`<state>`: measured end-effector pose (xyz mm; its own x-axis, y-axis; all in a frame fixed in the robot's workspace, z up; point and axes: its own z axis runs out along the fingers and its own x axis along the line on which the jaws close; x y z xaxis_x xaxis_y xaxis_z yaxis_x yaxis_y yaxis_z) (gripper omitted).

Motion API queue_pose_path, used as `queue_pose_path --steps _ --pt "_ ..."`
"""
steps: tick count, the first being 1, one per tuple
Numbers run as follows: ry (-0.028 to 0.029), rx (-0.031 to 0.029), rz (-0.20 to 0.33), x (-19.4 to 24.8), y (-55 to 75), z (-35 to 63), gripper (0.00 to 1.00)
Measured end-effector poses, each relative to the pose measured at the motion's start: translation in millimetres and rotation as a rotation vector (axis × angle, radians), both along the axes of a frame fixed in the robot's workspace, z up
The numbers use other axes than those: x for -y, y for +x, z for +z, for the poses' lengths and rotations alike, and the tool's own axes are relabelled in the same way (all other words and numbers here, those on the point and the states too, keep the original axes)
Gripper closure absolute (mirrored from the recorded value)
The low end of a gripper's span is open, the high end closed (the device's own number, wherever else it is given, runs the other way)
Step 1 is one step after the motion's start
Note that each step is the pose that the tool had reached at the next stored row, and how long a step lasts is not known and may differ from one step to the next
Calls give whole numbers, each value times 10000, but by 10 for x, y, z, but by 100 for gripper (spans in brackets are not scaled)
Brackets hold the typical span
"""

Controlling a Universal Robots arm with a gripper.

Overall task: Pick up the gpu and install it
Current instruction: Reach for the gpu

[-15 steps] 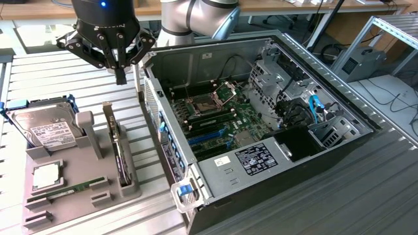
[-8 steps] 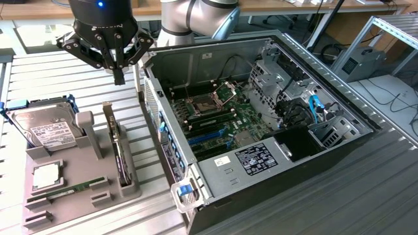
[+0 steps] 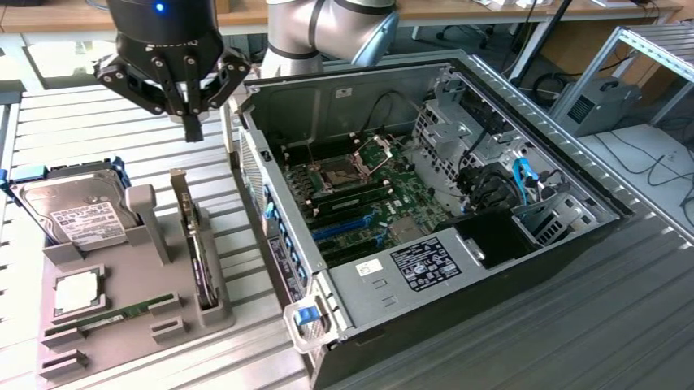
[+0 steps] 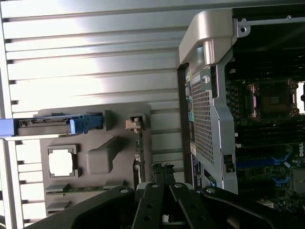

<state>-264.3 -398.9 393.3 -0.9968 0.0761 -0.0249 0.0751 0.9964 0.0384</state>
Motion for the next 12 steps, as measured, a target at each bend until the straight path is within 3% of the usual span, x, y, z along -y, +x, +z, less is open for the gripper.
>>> queue_pose_path --steps 12 --pt "0 0 0 0 -70 0 89"
